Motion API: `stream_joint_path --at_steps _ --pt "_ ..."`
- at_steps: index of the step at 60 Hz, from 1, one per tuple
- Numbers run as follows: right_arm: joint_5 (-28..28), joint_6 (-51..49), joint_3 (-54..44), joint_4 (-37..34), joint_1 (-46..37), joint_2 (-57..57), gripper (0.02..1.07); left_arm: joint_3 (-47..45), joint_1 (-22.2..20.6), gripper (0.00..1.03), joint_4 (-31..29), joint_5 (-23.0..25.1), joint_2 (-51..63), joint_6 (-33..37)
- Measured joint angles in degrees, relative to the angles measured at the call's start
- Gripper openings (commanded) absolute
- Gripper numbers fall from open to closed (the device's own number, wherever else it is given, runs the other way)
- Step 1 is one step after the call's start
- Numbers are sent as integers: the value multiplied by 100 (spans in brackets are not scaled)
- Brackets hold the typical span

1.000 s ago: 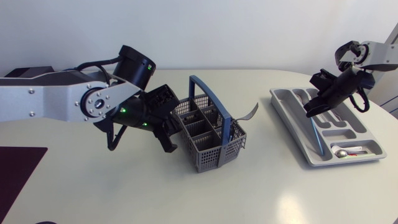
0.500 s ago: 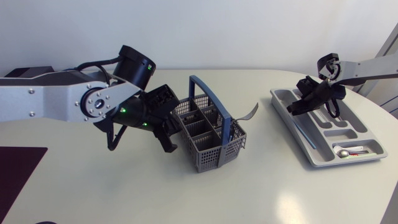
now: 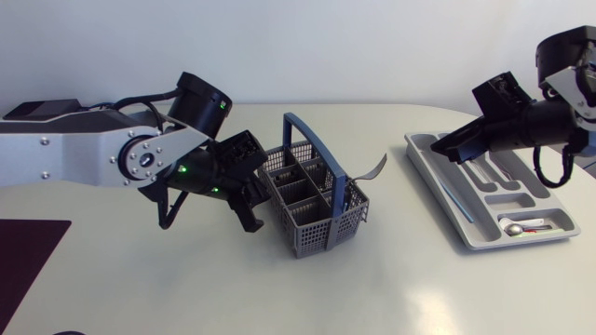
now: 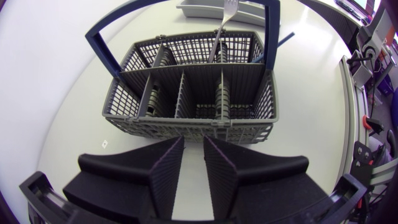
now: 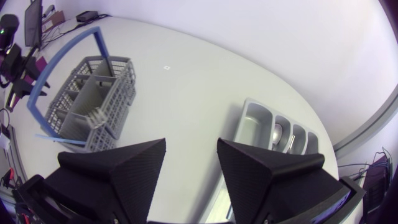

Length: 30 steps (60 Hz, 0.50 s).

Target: Sort the cutlery from the basket into the organizer compartments.

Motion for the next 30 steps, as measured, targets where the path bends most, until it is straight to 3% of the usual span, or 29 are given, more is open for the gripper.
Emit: stream_joint_path --at_steps 17,30 --pt "-334 -179 -1565 238 1073 -1355 65 -50 -79 25 0 -15 -131 0" --pt "-313 -162 -2118 684 2070 -1884 64 -118 -103 25 42 -15 -203 0"
